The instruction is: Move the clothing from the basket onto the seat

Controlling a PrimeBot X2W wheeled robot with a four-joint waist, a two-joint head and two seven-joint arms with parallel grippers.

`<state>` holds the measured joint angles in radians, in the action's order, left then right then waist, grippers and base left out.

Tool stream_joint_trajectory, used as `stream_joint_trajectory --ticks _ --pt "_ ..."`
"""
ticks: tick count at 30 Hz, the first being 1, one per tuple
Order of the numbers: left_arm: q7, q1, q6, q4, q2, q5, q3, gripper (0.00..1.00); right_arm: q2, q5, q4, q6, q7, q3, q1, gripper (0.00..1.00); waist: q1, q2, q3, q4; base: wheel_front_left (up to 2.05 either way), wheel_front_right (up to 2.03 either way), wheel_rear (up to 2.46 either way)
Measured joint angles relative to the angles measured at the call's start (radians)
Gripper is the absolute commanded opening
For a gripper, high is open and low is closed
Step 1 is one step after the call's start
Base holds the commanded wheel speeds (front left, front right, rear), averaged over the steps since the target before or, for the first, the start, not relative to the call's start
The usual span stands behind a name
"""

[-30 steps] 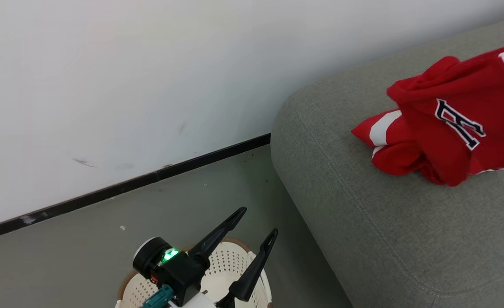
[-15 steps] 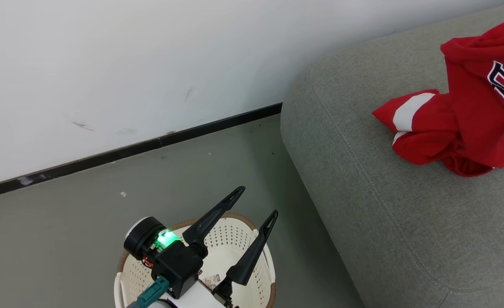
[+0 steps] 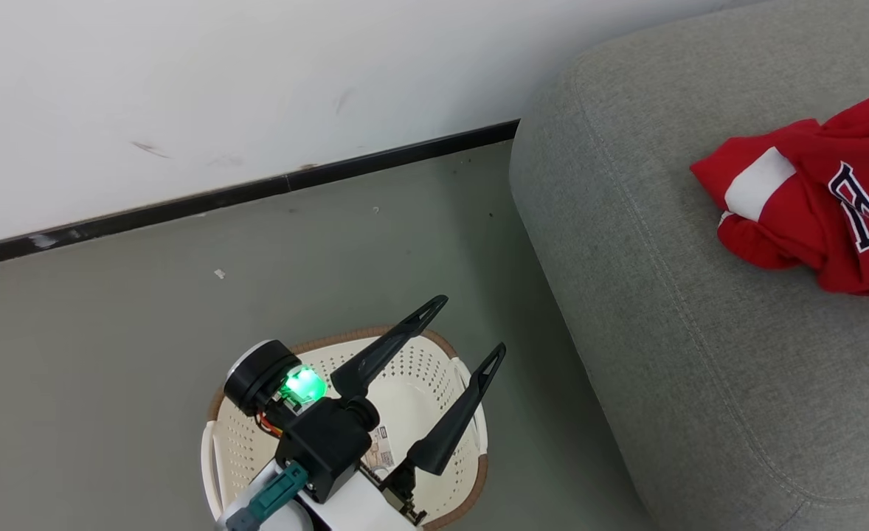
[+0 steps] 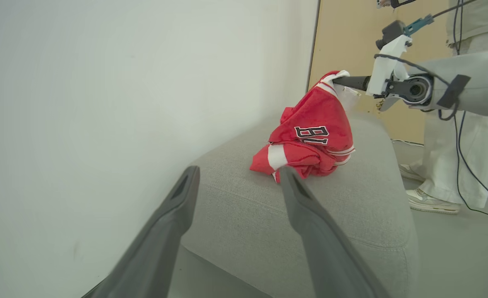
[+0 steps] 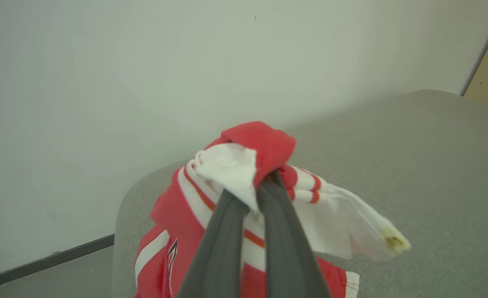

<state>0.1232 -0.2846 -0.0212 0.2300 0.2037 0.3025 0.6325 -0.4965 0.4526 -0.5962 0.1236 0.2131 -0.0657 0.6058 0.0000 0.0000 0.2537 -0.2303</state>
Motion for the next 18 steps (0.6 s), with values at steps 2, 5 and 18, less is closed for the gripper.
stream_joint_trajectory --ticks 2,5,18 --pt "-0.002 -0.011 -0.001 0.002 0.0 -0.002 0.002 1.0 0.005 -0.006 -0.025 0.0 0.009 -0.016 -0.019 0.0 0.0 0.0 0.014 0.005 0.0 0.0 0.0" --pt "-0.009 -0.019 -0.006 0.005 -0.001 -0.004 0.002 1.0 0.016 -0.008 -0.058 0.0 0.022 -0.041 -0.041 0.0 0.0 0.0 0.035 0.013 0.0 0.0 0.0" --pt "-0.012 -0.039 -0.023 -0.029 0.025 -0.002 -0.014 1.0 0.116 -0.034 -0.128 0.0 0.035 -0.101 -0.066 0.58 0.0 -0.0001 0.095 0.013 0.0 0.0 0.0"
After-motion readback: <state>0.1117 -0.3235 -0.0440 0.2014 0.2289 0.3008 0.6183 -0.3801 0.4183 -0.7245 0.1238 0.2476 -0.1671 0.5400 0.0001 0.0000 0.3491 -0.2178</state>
